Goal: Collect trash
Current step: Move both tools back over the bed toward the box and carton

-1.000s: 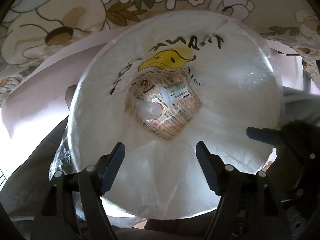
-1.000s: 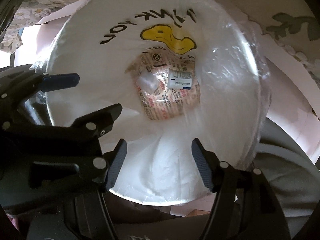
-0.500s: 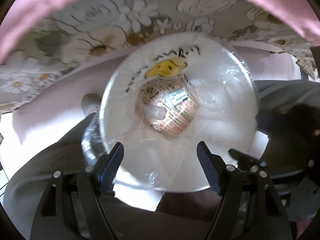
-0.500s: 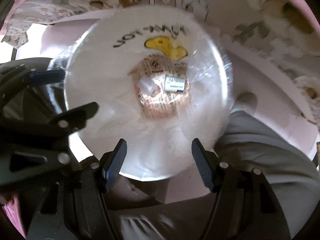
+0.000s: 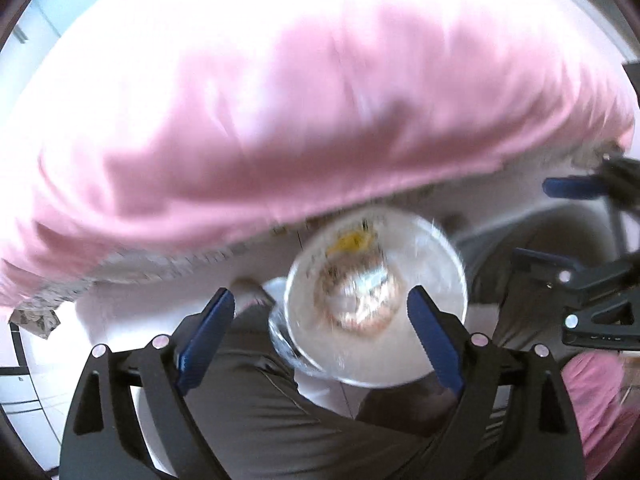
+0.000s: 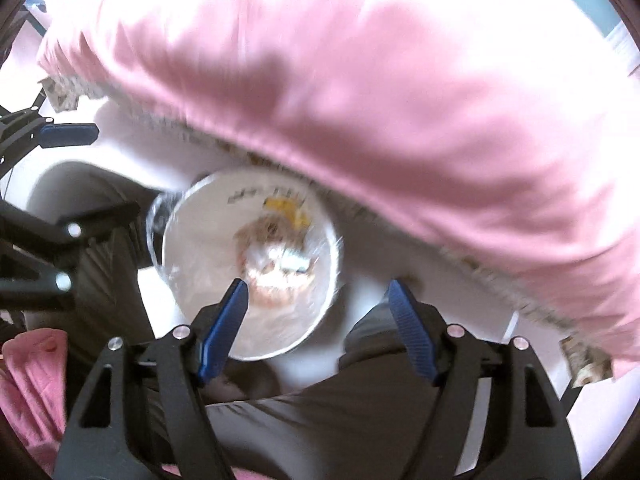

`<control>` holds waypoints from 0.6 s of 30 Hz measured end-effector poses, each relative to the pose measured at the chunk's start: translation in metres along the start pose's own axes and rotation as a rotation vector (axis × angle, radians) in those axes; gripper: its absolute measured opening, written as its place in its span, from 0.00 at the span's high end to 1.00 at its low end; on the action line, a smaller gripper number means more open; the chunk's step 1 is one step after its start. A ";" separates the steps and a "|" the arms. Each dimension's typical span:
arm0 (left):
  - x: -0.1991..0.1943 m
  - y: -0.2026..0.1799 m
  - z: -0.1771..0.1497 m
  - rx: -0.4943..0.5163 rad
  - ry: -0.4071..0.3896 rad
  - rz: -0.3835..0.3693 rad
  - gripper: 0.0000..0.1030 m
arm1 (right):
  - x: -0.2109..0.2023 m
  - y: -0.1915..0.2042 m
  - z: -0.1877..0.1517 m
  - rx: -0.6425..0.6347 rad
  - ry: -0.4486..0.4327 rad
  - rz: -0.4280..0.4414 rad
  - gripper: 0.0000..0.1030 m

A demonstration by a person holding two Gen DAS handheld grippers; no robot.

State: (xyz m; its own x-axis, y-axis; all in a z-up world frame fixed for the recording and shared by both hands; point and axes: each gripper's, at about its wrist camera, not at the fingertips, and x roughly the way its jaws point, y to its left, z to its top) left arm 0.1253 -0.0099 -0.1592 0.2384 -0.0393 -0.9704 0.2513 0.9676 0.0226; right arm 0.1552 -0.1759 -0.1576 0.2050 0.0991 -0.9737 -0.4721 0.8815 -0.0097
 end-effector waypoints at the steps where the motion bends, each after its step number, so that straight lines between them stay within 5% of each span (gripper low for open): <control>1: -0.014 0.002 0.008 -0.016 -0.030 0.001 0.13 | -0.014 -0.005 0.006 -0.005 -0.029 -0.015 0.30; 9: -0.073 -0.003 0.059 -0.028 -0.150 0.082 0.10 | -0.095 -0.038 0.040 -0.073 -0.217 -0.112 0.26; 18: -0.105 -0.002 0.137 -0.097 -0.218 0.031 0.10 | -0.149 -0.085 0.101 -0.080 -0.339 -0.105 0.23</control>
State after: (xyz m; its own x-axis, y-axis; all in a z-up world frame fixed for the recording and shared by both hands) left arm 0.2286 -0.0418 -0.0238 0.4442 -0.0516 -0.8944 0.1517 0.9883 0.0183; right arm 0.2513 -0.2195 0.0115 0.5222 0.1697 -0.8358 -0.4961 0.8575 -0.1359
